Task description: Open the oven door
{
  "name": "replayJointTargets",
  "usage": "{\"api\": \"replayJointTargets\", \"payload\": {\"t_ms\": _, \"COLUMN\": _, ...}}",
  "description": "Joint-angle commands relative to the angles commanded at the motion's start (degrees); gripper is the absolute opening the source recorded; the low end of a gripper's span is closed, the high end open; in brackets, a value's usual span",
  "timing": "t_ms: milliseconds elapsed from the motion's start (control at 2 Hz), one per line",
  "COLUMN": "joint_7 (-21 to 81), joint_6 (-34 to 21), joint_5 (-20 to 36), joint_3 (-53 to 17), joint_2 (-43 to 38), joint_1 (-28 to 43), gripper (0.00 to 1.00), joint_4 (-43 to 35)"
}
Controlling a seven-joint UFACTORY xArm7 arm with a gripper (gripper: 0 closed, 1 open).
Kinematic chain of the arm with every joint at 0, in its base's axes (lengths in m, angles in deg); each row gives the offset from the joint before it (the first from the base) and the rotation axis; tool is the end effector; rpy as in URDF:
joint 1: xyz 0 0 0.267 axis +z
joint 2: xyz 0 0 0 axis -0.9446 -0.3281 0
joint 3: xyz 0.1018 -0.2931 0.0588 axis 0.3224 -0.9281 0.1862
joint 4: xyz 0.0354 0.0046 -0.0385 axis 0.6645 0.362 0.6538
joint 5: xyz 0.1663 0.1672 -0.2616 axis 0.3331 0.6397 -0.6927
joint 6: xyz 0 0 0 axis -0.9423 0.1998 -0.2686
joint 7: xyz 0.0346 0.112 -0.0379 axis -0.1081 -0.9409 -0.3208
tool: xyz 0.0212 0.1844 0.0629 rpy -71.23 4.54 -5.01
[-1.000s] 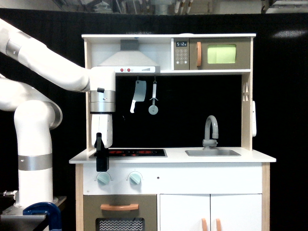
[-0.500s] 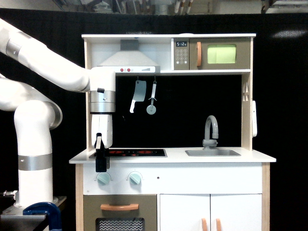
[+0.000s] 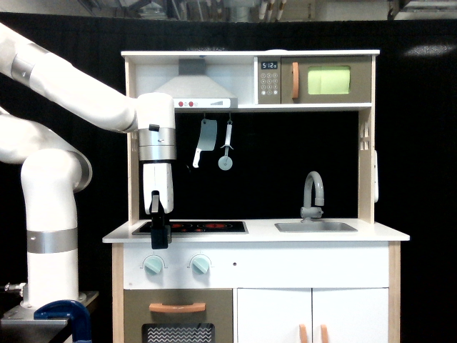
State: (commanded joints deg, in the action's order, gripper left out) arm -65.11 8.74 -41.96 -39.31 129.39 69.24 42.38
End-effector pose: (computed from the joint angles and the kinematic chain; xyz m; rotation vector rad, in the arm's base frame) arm 0.2188 -0.0008 0.1152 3.1233 0.0811 0.0825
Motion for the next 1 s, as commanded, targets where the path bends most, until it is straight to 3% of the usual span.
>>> {"api": "replayJointTargets", "payload": {"t_ms": 500, "joint_7": 17.04, "joint_6": 8.46, "joint_5": -2.47, "joint_3": -6.81, "joint_2": -15.83, "joint_1": 3.37, "gripper": 1.00, "joint_4": -12.37}}
{"api": "replayJointTargets", "payload": {"t_ms": 1000, "joint_7": 49.19, "joint_6": 9.86, "joint_5": 12.94, "joint_3": -19.06, "joint_2": -33.93, "joint_1": 16.41, "gripper": 1.00, "joint_4": -32.92}}
